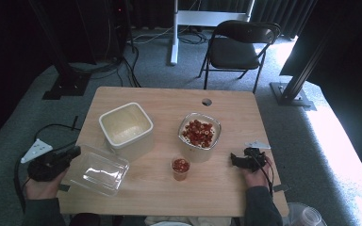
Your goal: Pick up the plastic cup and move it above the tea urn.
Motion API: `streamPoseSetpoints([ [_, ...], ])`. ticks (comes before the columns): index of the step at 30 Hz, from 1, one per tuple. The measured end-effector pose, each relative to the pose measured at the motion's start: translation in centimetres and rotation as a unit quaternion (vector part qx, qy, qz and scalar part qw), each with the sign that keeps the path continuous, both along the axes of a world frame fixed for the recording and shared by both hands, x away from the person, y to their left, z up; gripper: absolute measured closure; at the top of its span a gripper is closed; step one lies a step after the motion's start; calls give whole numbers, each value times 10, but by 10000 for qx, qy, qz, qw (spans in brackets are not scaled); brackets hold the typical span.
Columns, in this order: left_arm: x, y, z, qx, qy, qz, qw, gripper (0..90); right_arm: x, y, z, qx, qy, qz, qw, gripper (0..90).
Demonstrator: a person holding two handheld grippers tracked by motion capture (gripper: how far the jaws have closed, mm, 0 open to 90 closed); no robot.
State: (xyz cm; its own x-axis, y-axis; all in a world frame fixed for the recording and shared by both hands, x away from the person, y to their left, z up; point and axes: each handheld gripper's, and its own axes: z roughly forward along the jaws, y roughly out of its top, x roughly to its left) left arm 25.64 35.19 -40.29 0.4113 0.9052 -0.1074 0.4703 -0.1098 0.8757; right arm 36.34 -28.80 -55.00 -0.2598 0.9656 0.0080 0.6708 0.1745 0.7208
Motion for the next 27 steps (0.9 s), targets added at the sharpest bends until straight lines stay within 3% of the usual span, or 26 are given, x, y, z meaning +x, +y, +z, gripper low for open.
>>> streamPoseSetpoints([
  [6, 10, 3, 23, 40, -157, 26, 9999, 872, 0, 0, 0, -2, 1, 1, 10000, 114],
  [7, 15, 5, 29, -60, -262, 21, 9996, 871, 0, 0, 0, 1, 0, -1, 10000, 114],
  [13, 34, 7, 46, -171, -387, 143, 9990, 872, 0, 0, 0, -3, -1, 2, 10000, 114],
  [20, 71, -4, 67, -26, -456, 294, 9985, 869, 0, 0, 0, -2, -1, 1, 10000, 114],
  [27, 110, -21, 76, 278, -395, 383, 9981, 867, 0, 0, 0, -7, -5, 3, 10000, 114],
])
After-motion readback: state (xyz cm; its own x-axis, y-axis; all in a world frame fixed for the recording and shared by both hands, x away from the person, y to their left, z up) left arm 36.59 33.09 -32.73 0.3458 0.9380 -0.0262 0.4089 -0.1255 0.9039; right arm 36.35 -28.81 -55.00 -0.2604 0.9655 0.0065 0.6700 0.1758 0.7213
